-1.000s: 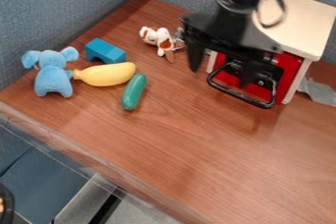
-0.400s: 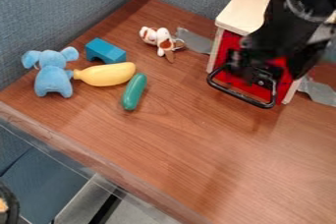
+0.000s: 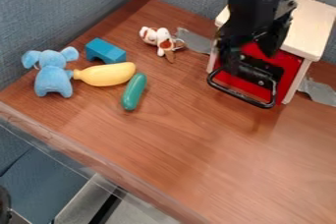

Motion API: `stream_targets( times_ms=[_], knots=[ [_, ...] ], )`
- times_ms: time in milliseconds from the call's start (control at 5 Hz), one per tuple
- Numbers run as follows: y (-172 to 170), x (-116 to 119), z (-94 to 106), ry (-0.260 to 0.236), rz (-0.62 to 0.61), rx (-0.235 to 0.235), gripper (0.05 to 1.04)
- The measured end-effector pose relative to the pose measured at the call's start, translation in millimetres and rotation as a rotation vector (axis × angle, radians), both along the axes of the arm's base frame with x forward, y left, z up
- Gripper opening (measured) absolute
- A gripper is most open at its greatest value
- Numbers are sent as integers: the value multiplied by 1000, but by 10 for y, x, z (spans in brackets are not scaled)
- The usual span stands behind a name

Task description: Abriu a gaveta

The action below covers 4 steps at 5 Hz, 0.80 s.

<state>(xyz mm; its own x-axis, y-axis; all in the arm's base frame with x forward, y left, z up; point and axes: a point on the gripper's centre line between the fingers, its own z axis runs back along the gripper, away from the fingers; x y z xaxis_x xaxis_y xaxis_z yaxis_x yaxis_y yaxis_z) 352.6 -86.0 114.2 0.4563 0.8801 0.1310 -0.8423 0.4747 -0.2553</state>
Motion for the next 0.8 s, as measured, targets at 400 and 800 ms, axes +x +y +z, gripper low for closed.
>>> stream_targets(
  times_ms=[400, 800],
  knots=[
    [116, -81, -163, 30, 44, -5, 1001],
    [-26, -79, -328, 72, 41, 1, 1001]
  ],
)
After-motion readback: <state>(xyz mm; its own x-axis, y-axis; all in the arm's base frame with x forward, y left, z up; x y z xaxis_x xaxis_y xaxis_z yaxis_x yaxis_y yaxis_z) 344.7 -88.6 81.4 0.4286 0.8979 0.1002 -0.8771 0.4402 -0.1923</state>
